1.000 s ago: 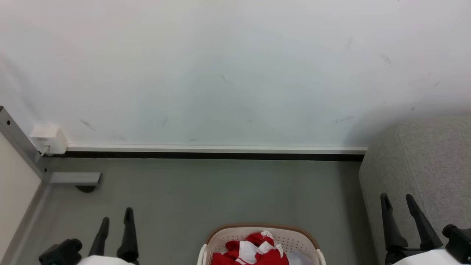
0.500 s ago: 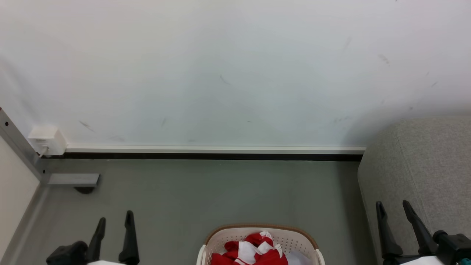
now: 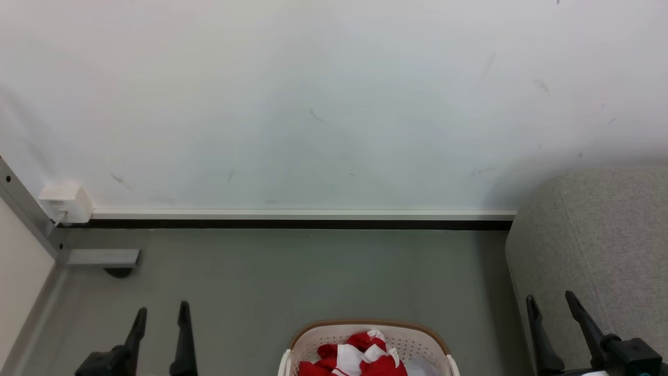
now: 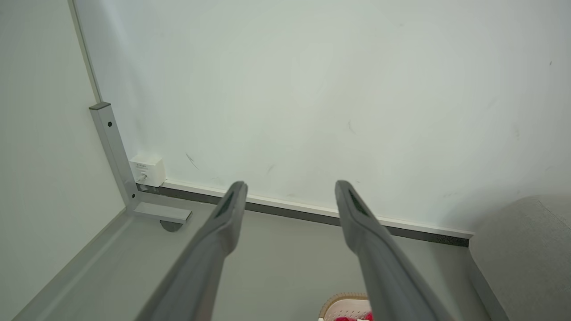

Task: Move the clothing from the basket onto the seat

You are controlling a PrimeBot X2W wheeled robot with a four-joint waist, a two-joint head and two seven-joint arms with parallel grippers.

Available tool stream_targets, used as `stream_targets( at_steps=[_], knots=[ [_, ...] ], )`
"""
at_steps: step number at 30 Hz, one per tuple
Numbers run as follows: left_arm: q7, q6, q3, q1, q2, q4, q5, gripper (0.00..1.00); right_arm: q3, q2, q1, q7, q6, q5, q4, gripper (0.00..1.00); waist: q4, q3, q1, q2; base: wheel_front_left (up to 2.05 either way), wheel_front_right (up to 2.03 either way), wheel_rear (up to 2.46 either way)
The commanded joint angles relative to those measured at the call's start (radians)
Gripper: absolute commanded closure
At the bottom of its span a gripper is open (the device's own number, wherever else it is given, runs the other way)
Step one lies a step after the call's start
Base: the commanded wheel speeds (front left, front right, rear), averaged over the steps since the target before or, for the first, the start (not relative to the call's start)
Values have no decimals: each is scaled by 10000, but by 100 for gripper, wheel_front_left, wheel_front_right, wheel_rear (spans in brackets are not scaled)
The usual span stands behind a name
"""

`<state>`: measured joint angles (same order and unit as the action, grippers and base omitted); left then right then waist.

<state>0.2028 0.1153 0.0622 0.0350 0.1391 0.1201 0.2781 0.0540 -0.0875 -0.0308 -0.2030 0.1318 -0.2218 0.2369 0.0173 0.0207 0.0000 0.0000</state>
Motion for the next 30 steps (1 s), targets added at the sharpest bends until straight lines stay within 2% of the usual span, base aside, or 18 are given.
stream_targets(
  at_steps=[1,8,24,30],
  knots=[
    [68,30,-27,70,100,-69,-225,0,-15,5,68,-59,-16,217,21,0,-2,9,0,0,0,0,0],
    [232,-209,-74,153,102,104,-670,0,-80,61,123,-211,-17,569,169,0,15,62,0,0,0,0,0],
    [515,-346,-274,277,9,211,-1933,0,-86,125,286,-515,-19,1523,239,0,92,73,0,0,0,0,0],
    [624,-613,-448,321,-105,395,-2084,0,-92,183,333,-627,-20,1479,492,0,128,68,0,0,0,0,0]
  ],
)
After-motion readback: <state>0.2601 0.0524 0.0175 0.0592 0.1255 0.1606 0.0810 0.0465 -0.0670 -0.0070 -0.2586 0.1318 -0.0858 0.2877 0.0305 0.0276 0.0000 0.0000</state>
